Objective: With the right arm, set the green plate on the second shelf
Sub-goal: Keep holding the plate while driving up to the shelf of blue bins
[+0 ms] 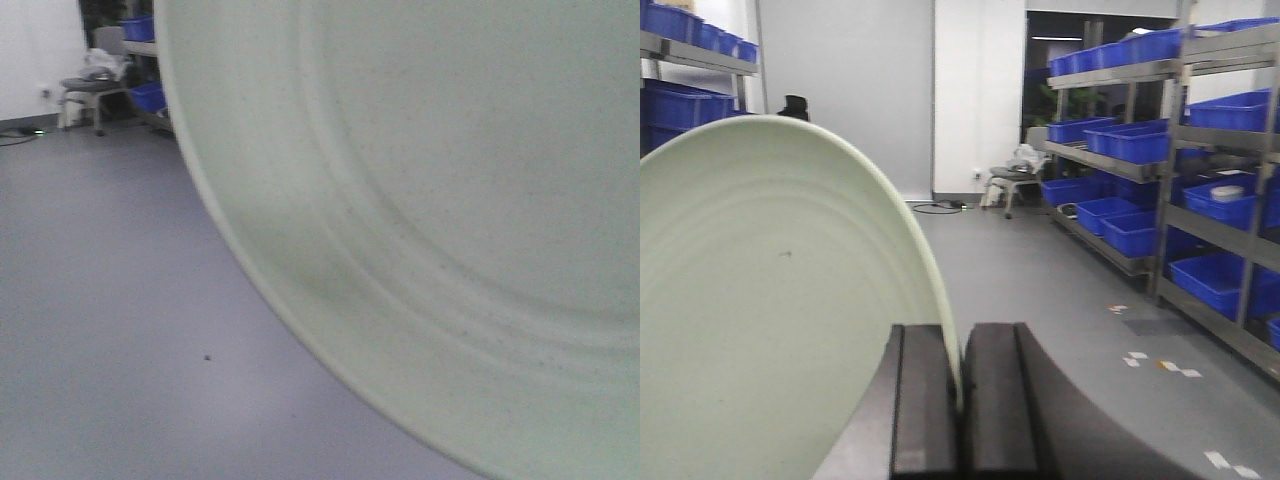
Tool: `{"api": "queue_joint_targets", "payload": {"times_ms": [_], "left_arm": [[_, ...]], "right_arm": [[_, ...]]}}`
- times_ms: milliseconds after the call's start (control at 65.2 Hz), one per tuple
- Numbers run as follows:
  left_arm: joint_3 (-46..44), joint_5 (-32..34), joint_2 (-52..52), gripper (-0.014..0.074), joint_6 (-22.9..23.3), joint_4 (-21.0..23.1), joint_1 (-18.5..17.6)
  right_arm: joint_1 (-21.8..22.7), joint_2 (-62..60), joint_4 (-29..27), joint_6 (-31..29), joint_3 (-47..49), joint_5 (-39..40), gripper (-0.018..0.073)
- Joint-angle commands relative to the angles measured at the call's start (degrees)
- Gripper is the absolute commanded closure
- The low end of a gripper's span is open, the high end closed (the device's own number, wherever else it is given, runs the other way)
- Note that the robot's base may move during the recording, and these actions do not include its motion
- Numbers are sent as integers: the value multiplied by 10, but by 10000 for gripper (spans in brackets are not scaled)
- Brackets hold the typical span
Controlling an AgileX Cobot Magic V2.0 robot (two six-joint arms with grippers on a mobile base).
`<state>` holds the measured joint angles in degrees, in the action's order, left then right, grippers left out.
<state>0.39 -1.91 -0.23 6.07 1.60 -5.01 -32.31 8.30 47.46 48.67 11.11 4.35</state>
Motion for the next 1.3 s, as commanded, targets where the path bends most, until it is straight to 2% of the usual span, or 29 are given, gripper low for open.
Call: {"api": "queue_joint_targets", "payload": {"times_ms": [0,1289], "left_arm": [[23,51,-9,466,2,5,-2],[23,51,-9,466,2,5,-2]], "right_arm": [[1,5,-2,4,21,42,505],[1,5,-2,4,21,42,505]]}}
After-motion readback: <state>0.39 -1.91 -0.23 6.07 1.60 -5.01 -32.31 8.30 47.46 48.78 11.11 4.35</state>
